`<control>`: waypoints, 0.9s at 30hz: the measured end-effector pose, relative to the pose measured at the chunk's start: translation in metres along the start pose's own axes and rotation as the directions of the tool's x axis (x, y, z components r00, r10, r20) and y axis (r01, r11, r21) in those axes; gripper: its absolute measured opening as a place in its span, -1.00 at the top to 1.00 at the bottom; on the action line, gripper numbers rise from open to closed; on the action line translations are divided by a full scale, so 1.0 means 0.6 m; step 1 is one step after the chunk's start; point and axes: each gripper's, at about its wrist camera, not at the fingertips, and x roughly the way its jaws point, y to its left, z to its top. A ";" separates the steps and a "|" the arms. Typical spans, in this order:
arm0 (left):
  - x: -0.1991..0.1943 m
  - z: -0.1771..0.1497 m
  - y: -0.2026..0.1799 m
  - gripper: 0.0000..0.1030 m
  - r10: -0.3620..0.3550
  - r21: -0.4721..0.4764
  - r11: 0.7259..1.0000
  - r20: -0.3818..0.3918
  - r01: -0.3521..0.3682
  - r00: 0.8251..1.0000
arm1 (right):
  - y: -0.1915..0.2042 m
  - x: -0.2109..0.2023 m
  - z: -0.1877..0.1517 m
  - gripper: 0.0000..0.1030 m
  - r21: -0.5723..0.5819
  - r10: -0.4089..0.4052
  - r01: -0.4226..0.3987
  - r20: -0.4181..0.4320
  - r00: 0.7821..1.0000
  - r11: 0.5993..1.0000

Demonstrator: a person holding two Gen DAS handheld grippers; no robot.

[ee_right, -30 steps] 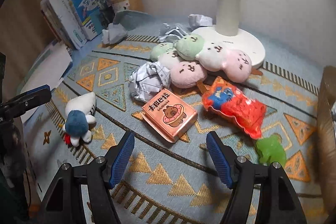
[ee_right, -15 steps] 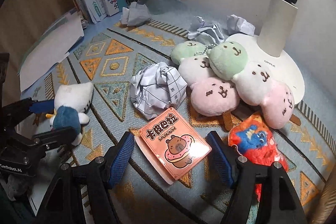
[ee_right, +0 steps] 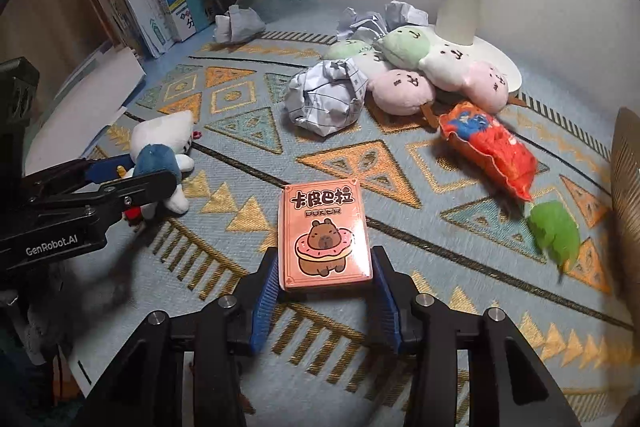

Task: Organize objects
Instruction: 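Grasp the orange card box with the right gripper, then carry the white plush and orange box to the glass bowl and release both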

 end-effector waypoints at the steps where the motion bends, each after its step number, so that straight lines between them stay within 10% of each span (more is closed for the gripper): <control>1: -0.002 0.001 0.006 -0.36 -0.009 -0.022 1.000 0.003 0.009 1.000 | 0.005 0.001 -0.001 -0.15 -0.005 0.006 -0.006 0.002 1.000 1.000; 9: 0.012 0.015 -0.002 -0.79 0.000 -0.093 0.996 -0.004 0.000 1.000 | 0.012 0.016 0.016 -0.26 -0.001 -0.007 0.007 0.017 1.000 1.000; 14: 0.035 0.021 -0.032 -0.27 0.176 0.012 0.984 -0.012 -0.176 0.984 | 0.015 0.014 0.014 0.19 -0.002 -0.083 0.083 0.036 0.996 0.997; 27: -0.009 0.039 -0.137 -0.03 -0.023 0.122 0.992 0.044 0.017 0.999 | -0.055 -0.105 -0.034 0.22 0.197 -0.021 -0.015 0.180 0.984 0.980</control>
